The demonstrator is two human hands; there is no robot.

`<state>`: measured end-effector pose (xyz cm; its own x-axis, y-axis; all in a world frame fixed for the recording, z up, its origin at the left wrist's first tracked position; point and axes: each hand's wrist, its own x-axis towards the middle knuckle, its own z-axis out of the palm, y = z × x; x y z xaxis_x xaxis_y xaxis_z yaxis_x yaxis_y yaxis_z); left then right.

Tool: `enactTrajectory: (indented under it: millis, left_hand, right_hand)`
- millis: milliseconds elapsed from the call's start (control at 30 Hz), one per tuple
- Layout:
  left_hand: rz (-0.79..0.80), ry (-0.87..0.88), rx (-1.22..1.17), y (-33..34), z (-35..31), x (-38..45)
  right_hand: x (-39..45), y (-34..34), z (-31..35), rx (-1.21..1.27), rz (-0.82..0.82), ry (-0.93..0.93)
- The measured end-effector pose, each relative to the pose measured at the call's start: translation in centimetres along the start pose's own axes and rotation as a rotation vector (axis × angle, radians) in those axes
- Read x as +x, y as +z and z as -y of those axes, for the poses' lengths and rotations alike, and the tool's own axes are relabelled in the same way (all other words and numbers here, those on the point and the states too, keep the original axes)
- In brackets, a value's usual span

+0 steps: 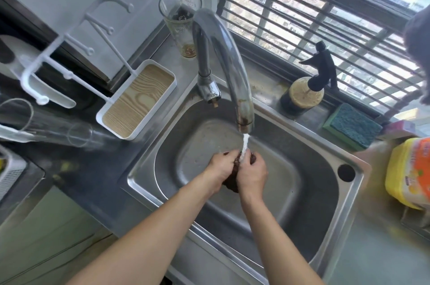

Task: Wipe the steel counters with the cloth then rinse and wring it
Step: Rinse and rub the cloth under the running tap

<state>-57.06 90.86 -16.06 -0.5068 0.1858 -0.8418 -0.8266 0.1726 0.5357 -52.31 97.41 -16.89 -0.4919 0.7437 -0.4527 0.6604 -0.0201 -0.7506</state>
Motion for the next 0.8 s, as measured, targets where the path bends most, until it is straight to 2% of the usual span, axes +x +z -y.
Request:
enactTrajectory:
  millis: [33, 100, 200, 267, 300, 367, 467, 533, 600, 633, 700, 800]
  left_hand:
    - [0.02, 0.009, 0.026, 0.0, -0.4, 0.0]
    - [-0.036, 0.037, 0.001, -0.3, -0.9, 0.3]
    - [-0.234, -0.047, -0.174, -1.5, -1.5, 0.6]
    - [-0.234, -0.08, -0.148, -1.7, -1.2, 0.7]
    - [-0.191, -0.086, -0.125, -1.5, -1.0, 0.4]
    - [-0.079, -0.07, -0.069, -0.7, -0.3, -0.2]
    - [0.012, 0.033, -0.031, -0.2, 0.1, -0.2]
    - [0.027, 0.118, -0.082, -0.2, -0.1, -0.3]
    - [0.011, 0.184, -0.07, -0.5, -0.1, -0.4]
    - [0.012, 0.205, -0.061, -0.7, 0.2, -0.3]
    - [0.026, 0.181, -0.094, -0.8, 0.6, -0.8]
    - [0.058, 0.139, -0.145, -0.7, 0.8, -1.6]
  right_hand:
    - [-0.5, 0.1, 0.1, 0.013, -0.034, -0.026]
    - [-2.2, 0.1, 0.1, 0.018, -0.05, -0.234]
    - [-4.3, -0.1, 0.1, 0.039, 0.138, -0.617]
    - [-3.8, 0.1, -0.1, -0.013, 0.184, -0.684]
    - [-3.1, 0.0, -0.1, -0.029, 0.152, -0.617]
    - [-1.3, -0.1, 0.3, -0.035, 0.059, -0.359]
    - [1.2, -0.7, 0.4, -0.078, 0.073, -0.04]
    - [1.9, -1.2, 1.0, 0.063, 0.17, 0.225]
    - [1.7, -1.9, 1.6, 0.341, 0.368, 0.531]
    - [1.5, -2.2, 1.7, 0.462, 0.453, 0.613]
    - [1.0, -2.5, 1.6, 0.556, 0.555, 0.608]
    - [-0.2, -2.1, 1.4, 0.558, 0.608, 0.505]
